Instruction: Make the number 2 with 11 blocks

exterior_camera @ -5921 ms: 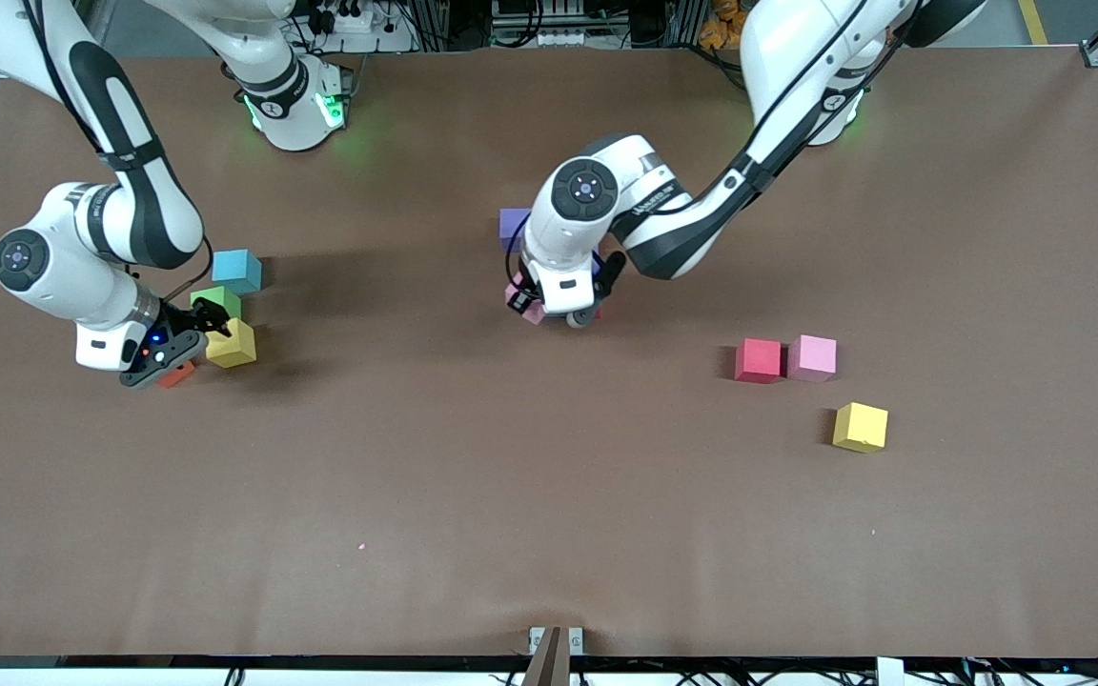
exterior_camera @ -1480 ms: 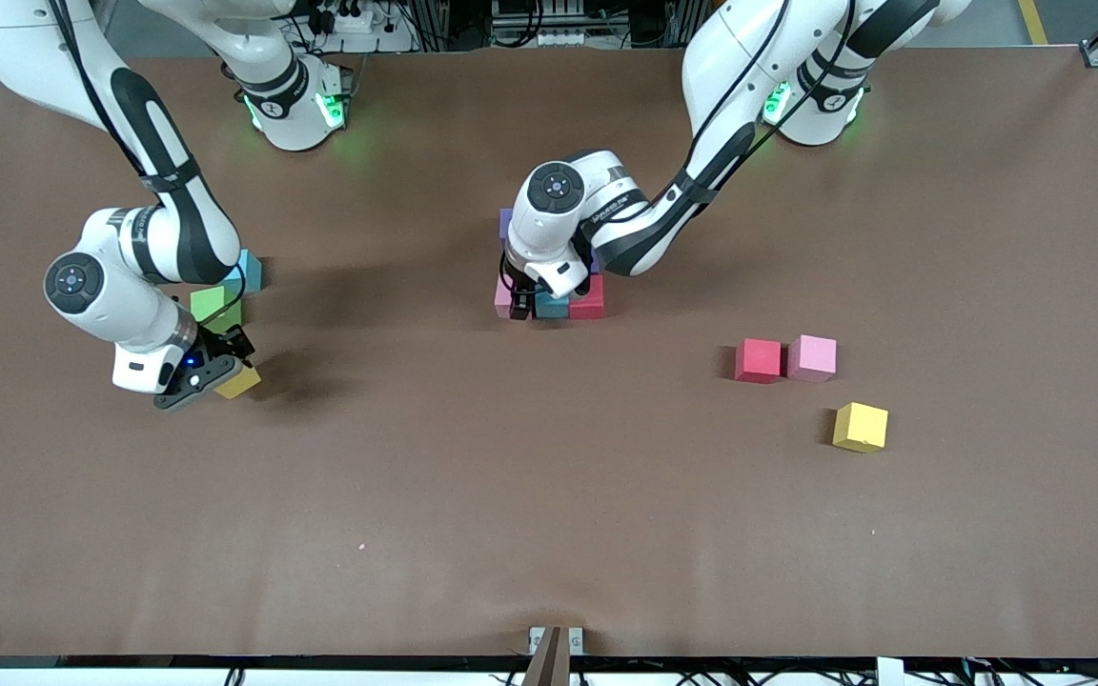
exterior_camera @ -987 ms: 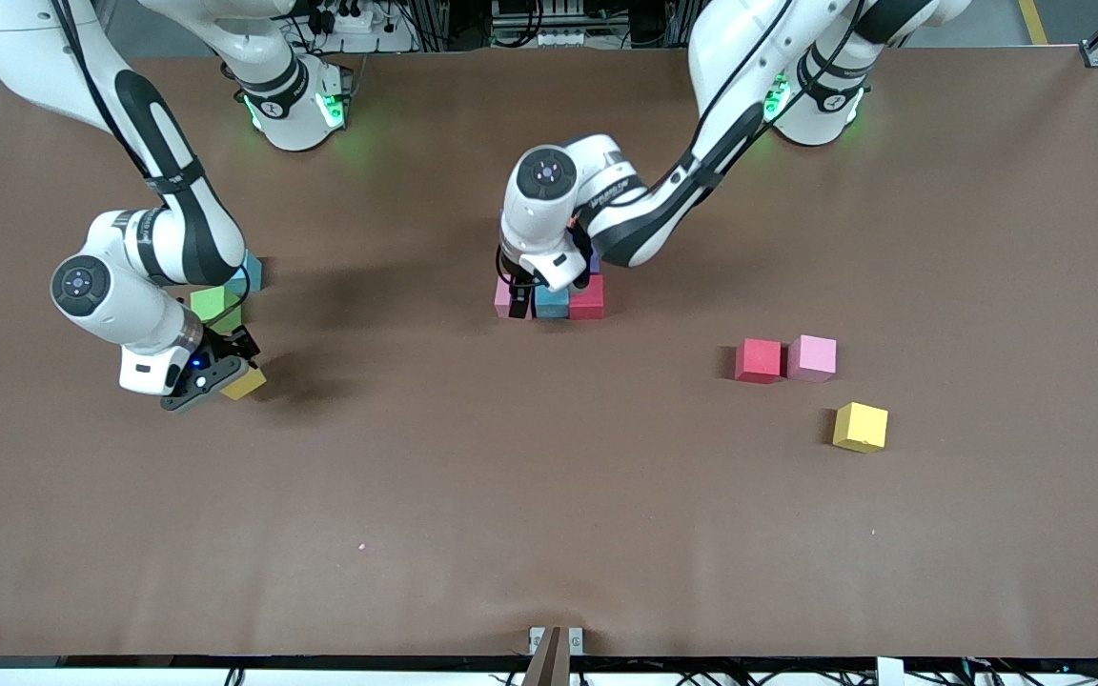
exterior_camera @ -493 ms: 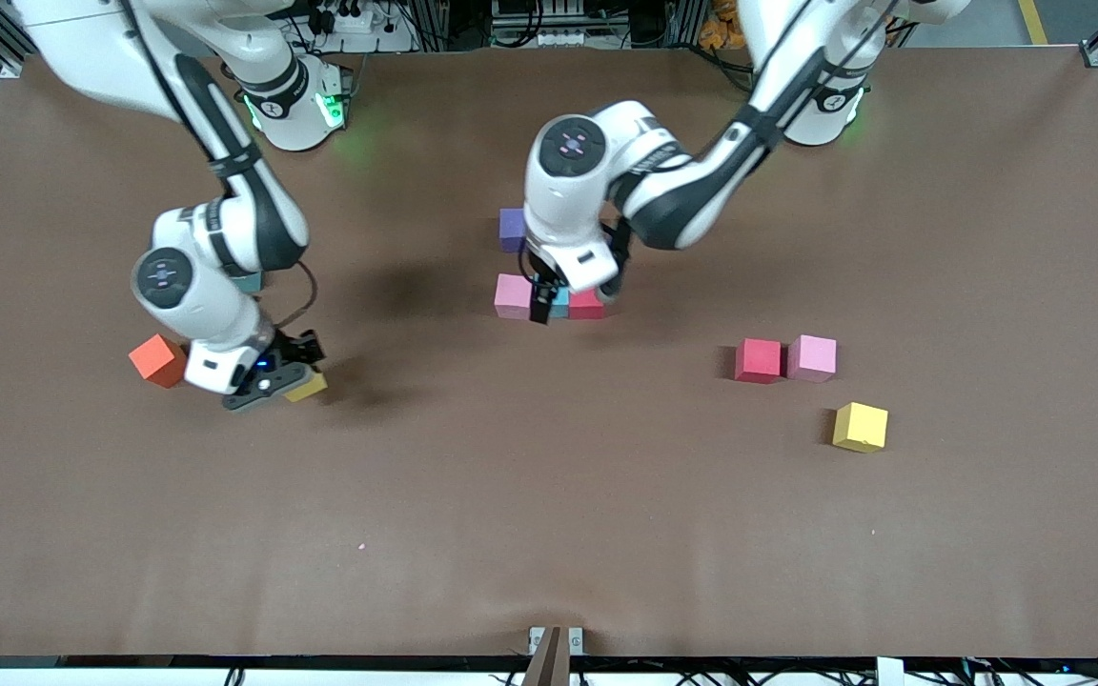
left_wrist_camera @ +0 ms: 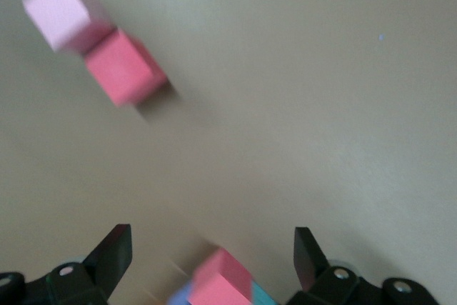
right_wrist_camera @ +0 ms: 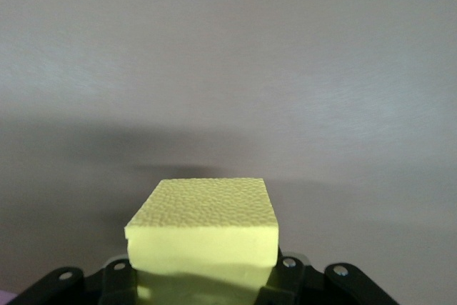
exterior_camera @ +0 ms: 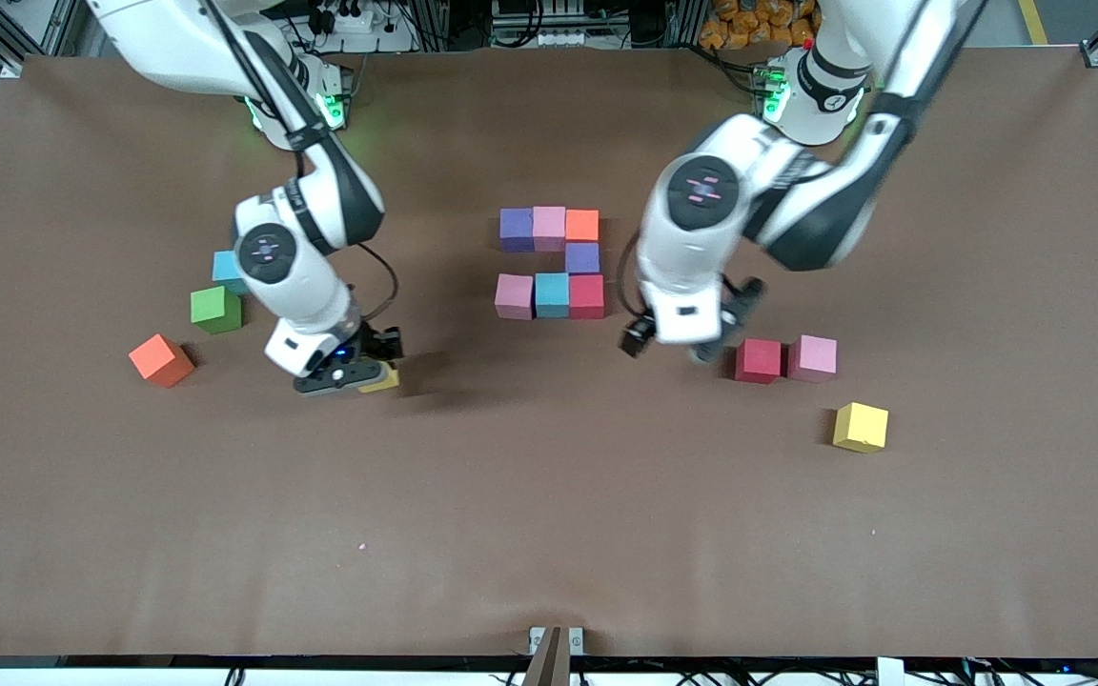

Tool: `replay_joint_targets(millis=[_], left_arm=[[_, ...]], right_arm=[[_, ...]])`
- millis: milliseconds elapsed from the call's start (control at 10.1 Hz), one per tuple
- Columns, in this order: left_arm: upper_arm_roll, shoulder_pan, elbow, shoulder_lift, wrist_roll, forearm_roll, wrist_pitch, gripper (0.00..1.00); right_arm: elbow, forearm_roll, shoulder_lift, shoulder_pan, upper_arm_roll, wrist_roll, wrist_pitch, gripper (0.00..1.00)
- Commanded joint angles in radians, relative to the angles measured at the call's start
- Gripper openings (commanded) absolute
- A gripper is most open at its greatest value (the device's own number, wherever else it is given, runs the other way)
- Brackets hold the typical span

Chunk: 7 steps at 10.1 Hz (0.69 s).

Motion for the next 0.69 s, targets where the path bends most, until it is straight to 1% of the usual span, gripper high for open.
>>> replay_joint_targets(millis=[0, 99, 296, 395, 592], left_arm=[[-0.010, 0.103, -0.022, -0.040, 0.248, 0.016, -0.028, 1.00], [-0.010, 0.146, -0.022, -0.045, 0.336, 0.016, -0.028, 1.00], [-0.010, 0.230, -0.024, -0.054, 0.502, 0.004, -0.031, 1.00], [-0.010, 0.261, -0.034, -0.048, 0.563, 0.004, -0.036, 1.00], [-0.011, 0.325, -0.088, -0.051, 0.741, -0.001, -0.037, 1.00]], right_arm=[[0.138, -0.001, 0.120, 0.036, 0.061, 0.201, -0.015, 0.24], [0.164, -0.001, 0.134, 0.064, 0.069, 0.284, -0.015, 0.24], [0.205, -0.004, 0.169, 0.137, 0.066, 0.376, -0.018, 0.24], [0.236, -0.016, 0.202, 0.169, 0.062, 0.389, -0.047, 0.24], [0.259, -0.012, 0.223, 0.196, 0.062, 0.415, -0.056, 0.24]])
